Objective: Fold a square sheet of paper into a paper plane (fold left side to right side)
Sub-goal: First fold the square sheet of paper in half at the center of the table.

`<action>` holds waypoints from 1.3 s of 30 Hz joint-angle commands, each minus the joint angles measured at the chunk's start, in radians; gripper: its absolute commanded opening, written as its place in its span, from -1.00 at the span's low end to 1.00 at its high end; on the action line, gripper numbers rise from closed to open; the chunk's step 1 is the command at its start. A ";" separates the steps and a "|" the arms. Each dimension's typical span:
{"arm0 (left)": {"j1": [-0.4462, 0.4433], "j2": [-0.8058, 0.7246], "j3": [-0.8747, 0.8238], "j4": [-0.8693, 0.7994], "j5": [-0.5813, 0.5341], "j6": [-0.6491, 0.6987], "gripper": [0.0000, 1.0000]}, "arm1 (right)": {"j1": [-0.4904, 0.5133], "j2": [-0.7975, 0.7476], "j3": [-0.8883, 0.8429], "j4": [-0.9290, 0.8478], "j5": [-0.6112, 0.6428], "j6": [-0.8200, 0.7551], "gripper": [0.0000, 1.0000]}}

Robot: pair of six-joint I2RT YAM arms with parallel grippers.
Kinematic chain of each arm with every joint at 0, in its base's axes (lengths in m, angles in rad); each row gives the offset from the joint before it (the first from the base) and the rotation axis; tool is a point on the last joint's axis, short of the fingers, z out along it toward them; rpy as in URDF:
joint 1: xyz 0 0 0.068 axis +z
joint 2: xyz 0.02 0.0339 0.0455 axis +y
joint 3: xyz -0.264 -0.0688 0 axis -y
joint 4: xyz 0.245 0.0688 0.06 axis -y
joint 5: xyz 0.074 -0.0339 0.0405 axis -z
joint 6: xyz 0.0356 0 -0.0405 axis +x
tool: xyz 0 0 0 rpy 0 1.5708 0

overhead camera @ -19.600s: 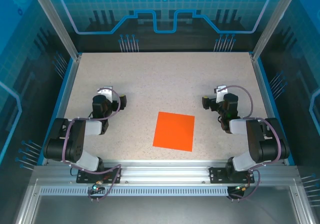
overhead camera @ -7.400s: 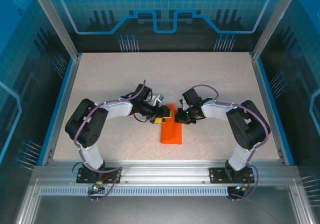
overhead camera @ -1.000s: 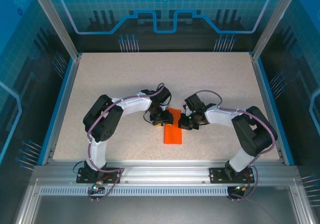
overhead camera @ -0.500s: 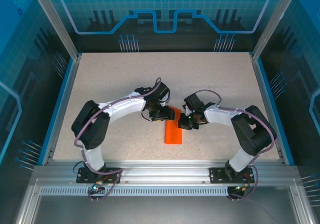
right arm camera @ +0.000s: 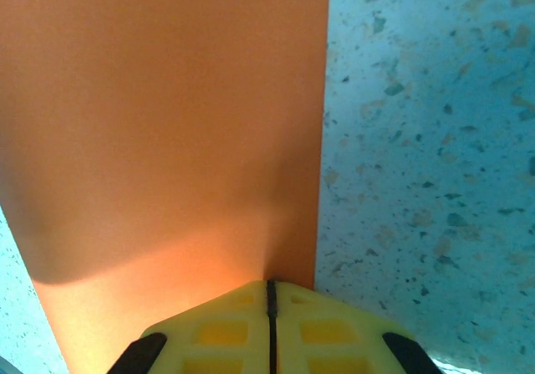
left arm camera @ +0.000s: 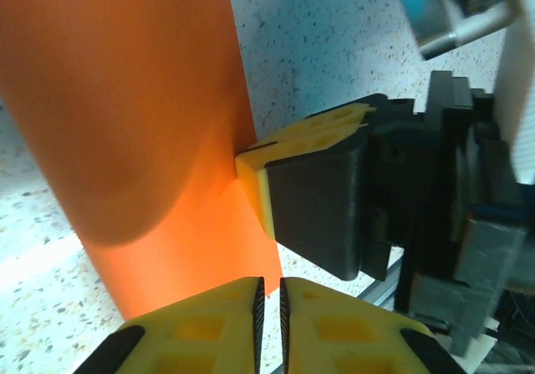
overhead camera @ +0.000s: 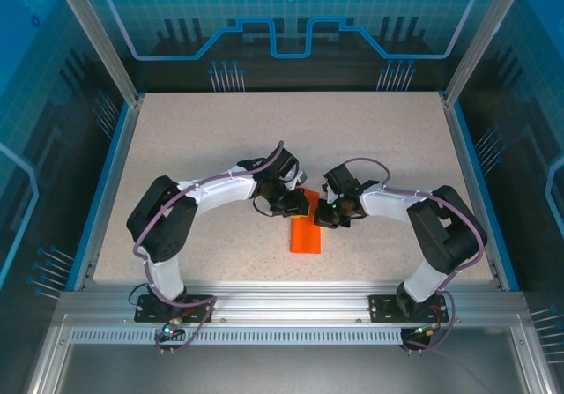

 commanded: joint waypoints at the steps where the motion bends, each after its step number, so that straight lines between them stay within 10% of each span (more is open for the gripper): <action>1: 0.003 0.032 -0.018 0.038 0.068 0.003 -0.71 | 0.017 0.049 -0.019 -0.110 0.062 -0.003 -0.84; 39: 0.129 0.008 -0.231 0.027 -0.041 0.069 -0.76 | 0.016 0.080 -0.018 -0.176 0.104 -0.019 -0.85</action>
